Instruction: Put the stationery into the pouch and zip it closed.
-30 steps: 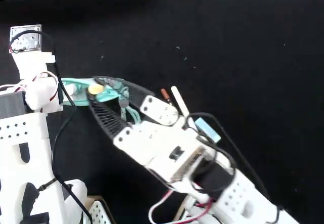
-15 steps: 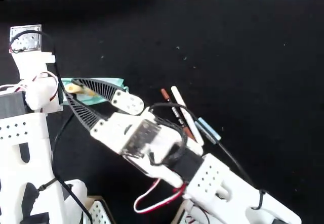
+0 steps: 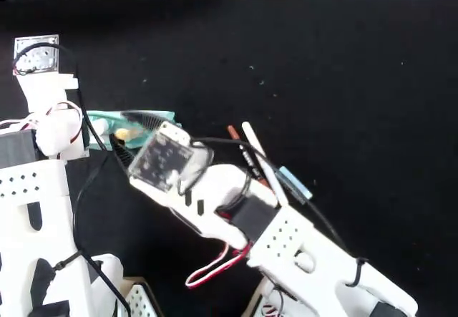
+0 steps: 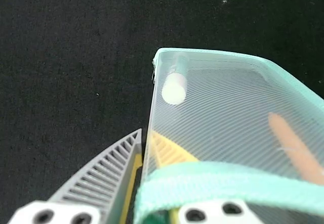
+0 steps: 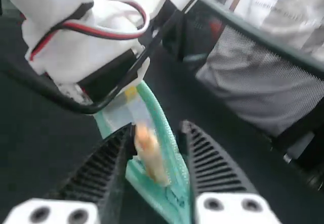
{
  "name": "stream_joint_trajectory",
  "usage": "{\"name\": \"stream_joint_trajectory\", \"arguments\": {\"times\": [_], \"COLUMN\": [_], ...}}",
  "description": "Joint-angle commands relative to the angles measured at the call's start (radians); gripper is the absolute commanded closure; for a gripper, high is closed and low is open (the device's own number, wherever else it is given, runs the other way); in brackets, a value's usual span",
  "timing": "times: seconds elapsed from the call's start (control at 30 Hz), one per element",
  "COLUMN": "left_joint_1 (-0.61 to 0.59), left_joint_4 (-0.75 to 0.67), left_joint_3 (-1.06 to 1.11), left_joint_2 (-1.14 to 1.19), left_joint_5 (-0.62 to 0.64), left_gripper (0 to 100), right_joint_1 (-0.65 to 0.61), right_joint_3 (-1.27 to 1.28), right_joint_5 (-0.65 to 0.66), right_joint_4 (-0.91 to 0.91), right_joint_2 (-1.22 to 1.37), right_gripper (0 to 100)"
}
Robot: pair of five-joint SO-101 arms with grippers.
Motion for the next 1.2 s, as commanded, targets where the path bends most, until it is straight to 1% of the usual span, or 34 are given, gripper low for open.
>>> {"name": "stream_joint_trajectory", "arguments": {"times": [0.0,0.13,0.2,0.3,0.37,0.47,0.5,0.57,0.67,0.77,0.83,0.9,1.03,1.17], "left_joint_1": [-0.012,-0.012,-0.013,-0.013,-0.013,-0.013,-0.012,-0.008,-0.008,-0.008,-0.008,-0.008,-0.008,-0.008], "left_joint_4": [-0.015,-0.015,-0.015,-0.015,-0.014,-0.014,-0.014,-0.012,-0.012,-0.012,-0.012,-0.012,-0.012,-0.012], "left_joint_3": [0.030,0.030,0.030,0.030,0.030,0.030,0.030,0.030,0.030,0.030,0.030,0.030,0.030,0.030], "left_joint_2": [0.020,0.020,0.020,0.020,0.020,0.020,0.020,0.020,0.020,0.020,0.020,0.020,0.020,0.020], "left_joint_5": [0.002,0.002,0.002,0.002,0.002,0.000,0.000,-0.002,0.000,0.000,0.000,0.000,0.000,0.000], "left_gripper": [97,97,97,97,97,97,97,97,97,97,97,97,97,97], "right_joint_1": [0.015,0.012,0.035,0.170,0.307,0.500,0.543,0.588,0.600,0.569,0.539,0.522,0.520,0.520], "right_joint_3": [-0.229,-0.420,-0.499,-0.564,-0.562,-0.481,-0.443,-0.354,-0.268,-0.280,-0.318,-0.352,-0.394,-0.443], "right_joint_5": [-0.086,-0.098,-0.097,-0.097,-0.097,-0.098,-0.097,-0.095,-0.081,-0.005,0.041,0.066,0.124,0.166], "right_joint_4": [0.245,0.440,0.520,0.601,0.649,0.723,0.746,0.769,0.769,0.770,0.766,0.721,0.603,0.548], "right_joint_2": [0.002,0.002,0.001,0.001,0.007,0.027,0.044,0.096,0.231,0.410,0.533,0.644,0.832,0.972], "right_gripper": [80.2,80.2,80.2,81.8,85.8,94.6,96.2,95.0,88.1,82.5,81.9,81.9,81.9,81.9]}}
